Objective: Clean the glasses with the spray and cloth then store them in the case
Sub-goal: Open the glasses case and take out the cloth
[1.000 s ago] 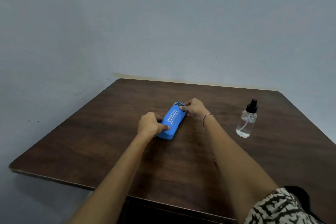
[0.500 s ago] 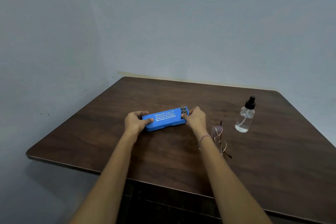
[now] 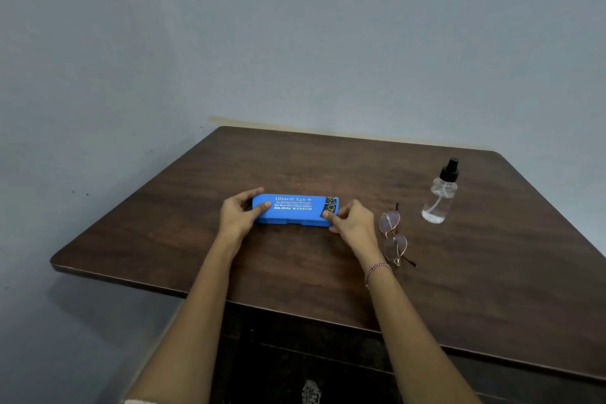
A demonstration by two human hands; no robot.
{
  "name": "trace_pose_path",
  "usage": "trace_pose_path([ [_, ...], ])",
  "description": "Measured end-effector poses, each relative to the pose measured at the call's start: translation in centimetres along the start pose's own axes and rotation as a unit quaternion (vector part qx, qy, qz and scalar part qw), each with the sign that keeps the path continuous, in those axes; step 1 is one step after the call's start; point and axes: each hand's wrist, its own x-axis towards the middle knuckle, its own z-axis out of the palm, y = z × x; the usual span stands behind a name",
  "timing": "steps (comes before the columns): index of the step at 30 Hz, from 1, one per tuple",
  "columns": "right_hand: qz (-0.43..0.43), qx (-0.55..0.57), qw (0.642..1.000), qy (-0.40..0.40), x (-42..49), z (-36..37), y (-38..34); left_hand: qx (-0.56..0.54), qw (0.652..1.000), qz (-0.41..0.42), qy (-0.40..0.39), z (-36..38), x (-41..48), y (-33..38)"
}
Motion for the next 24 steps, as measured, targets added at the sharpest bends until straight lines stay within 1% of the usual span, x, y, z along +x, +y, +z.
trace_pose_path([
  [1, -0.008, 0.005, 1.000, 0.007, -0.4, 0.1, -0.1, -0.003, 1.000, 0.006, 0.002, 0.0, -0.1, -0.1],
  [2, -0.033, -0.033, 0.998, 0.030, -0.8, 0.2, -0.2, -0.006, 1.000, 0.012, 0.004, 0.0, -0.1, -0.2],
  [3, -0.075, -0.102, 0.990, 0.060, -1.0, 0.4, -0.3, -0.006, 1.000, 0.016, 0.007, 0.0, -0.2, -0.2],
  [5, -0.186, -0.247, 0.945, 0.104, -1.4, 0.9, -0.8, 0.002, 1.000, 0.018, 0.010, 0.0, -0.2, -0.2],
  [6, -0.238, -0.285, 0.923, 0.096, -1.5, 1.2, -1.3, 0.006, 1.000, 0.020, 0.009, 0.0, -0.3, -0.2],
  [7, -0.275, -0.302, 0.911, 0.061, -1.5, 1.6, -1.8, 0.006, 1.000, 0.023, 0.008, 0.0, -0.4, -0.2],
  [9, -0.318, -0.311, 0.895, -0.031, -1.2, 2.5, -2.6, 0.005, 1.000, 0.029, 0.003, 0.0, -0.6, -0.1],
  [11, -0.330, -0.353, 0.871, -0.092, -0.8, 3.5, -2.8, 0.005, 0.999, 0.031, -0.012, -0.2, -0.7, 0.0],
  [12, -0.331, -0.381, 0.857, -0.104, -0.5, 3.9, -2.6, 0.009, 0.999, 0.032, -0.025, -0.3, -0.8, 0.0],
  [13, -0.333, -0.402, 0.847, -0.103, -0.3, 4.2, -2.4, 0.018, 0.999, 0.033, -0.039, -0.4, -0.9, -0.1],
  [16, -0.350, -0.419, 0.834, -0.085, 0.2, 4.6, -1.6, 0.055, 0.994, 0.044, -0.079, -0.9, -0.8, -0.3],
  [19, -0.378, -0.467, 0.796, -0.069, 0.2, 5.0, -0.9, 0.101, 0.988, 0.066, -0.091, -1.1, -0.6, -0.3],
  [20, -0.384, -0.475, 0.789, -0.067, 0.3, 5.1, -0.8, 0.114, 0.987, 0.074, -0.088, -1.0, -0.6, -0.3],
  [22, -0.390, -0.469, 0.790, -0.071, 0.4, 5.0, -0.7, 0.115, 0.987, 0.081, -0.082, -0.9, -0.6, -0.4],
  [24, -0.390, -0.445, 0.802, -0.081, 0.8, 4.7, -0.7, 0.099, 0.989, 0.077, -0.080, -0.9, -0.6, -0.4],
])
